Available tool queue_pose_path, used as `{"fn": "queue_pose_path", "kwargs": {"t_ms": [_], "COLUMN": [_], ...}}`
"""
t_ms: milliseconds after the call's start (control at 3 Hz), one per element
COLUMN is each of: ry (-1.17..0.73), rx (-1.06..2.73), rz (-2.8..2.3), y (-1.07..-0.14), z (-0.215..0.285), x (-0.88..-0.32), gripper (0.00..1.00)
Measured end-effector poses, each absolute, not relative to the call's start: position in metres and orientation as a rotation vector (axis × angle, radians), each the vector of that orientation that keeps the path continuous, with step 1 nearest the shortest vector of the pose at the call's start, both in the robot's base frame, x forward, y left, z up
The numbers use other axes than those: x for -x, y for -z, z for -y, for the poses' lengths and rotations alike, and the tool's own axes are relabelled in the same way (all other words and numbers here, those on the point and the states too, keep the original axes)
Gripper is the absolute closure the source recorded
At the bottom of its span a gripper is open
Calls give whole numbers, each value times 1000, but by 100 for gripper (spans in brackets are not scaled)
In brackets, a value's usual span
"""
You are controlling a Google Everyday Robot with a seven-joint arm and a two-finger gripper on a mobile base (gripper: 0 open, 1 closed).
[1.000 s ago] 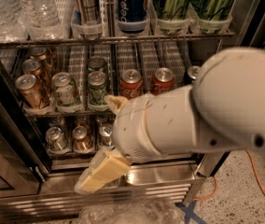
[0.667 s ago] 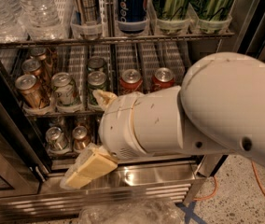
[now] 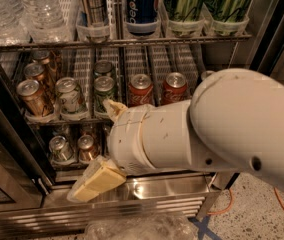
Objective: Pick orange can from bottom shelf of fridge
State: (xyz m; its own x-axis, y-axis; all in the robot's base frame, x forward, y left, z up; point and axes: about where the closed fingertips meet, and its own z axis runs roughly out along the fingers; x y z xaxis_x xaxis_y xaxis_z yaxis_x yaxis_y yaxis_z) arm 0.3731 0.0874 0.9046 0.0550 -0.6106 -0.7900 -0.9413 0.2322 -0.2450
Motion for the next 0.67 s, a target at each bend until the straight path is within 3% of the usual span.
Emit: {"fn": "queue_pose_path", "kwargs": {"t_ms": [667], "ry": [-452], "rx": [1250], "rz": [-1680], "y": [-839], "z": [-70], "x": [-394], "gripper": [0]}}
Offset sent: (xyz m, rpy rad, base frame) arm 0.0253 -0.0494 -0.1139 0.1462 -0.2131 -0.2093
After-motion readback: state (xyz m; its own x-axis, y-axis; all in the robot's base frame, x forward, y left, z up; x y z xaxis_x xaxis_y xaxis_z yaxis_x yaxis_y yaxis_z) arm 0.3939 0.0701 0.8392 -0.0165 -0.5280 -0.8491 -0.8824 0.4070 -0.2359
